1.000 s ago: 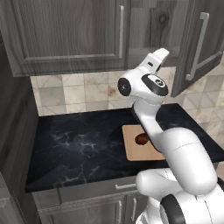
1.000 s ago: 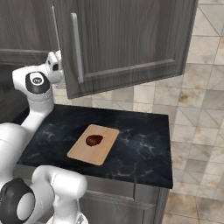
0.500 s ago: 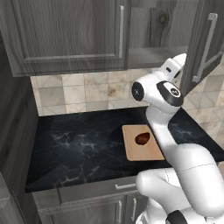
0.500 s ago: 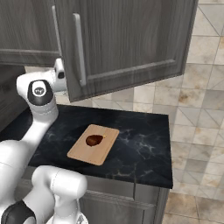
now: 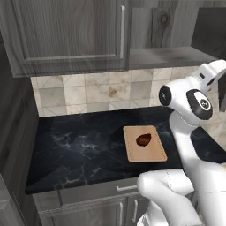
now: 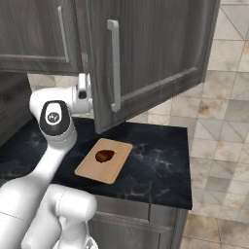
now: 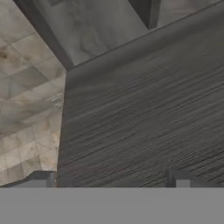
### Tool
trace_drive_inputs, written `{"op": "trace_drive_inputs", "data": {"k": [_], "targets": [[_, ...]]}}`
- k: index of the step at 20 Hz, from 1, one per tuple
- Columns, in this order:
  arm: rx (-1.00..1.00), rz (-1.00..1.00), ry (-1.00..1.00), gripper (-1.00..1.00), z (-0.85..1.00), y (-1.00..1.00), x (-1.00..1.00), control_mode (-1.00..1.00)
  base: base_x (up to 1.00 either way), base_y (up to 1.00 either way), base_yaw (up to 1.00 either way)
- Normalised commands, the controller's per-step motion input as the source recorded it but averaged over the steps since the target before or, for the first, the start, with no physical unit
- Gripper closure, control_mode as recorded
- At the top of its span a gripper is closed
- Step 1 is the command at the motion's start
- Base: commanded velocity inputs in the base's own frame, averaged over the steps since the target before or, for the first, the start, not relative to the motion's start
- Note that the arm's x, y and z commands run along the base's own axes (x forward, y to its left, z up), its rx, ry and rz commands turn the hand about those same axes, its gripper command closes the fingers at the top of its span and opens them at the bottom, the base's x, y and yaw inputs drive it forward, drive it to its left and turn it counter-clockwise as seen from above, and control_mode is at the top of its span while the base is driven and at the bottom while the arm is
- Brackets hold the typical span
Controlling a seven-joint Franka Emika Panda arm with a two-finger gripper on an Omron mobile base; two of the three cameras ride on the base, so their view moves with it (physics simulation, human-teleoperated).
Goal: Open the cabinet, retrieve the rolling pin, and place it next to the meat on the cutting board to prepare for tenderizing.
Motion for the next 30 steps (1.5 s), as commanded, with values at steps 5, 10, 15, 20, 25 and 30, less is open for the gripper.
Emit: {"op": "trace_drive_inputs", "data": {"k": [5, 10, 15, 20, 25, 30], "targets": [[0.00, -0.07, 0.00, -1.00, 0.00, -0.91, -0.32, -1.00, 0.00, 0.00, 0.00], [0.00, -0.01, 0.00, -1.00, 0.00, -0.73, -0.05, -1.00, 0.00, 0.00, 0.00], [0.00, 0.00, 0.00, -1.00, 0.00, -0.29, -0.14, -1.00, 0.00, 0.00, 0.00], [0.00, 0.01, -0.05, -1.00, 0.00, 0.18, -0.17, -1.00, 0.00, 0.00, 0.00], [0.00, 0.05, -0.12, -1.00, 0.00, 0.72, 0.00, -1.00, 0.00, 0.00, 0.00], [0.01, 0.05, -0.14, -1.00, 0.00, 0.77, 0.00, -1.00, 0.00, 0.00, 0.00]]}}
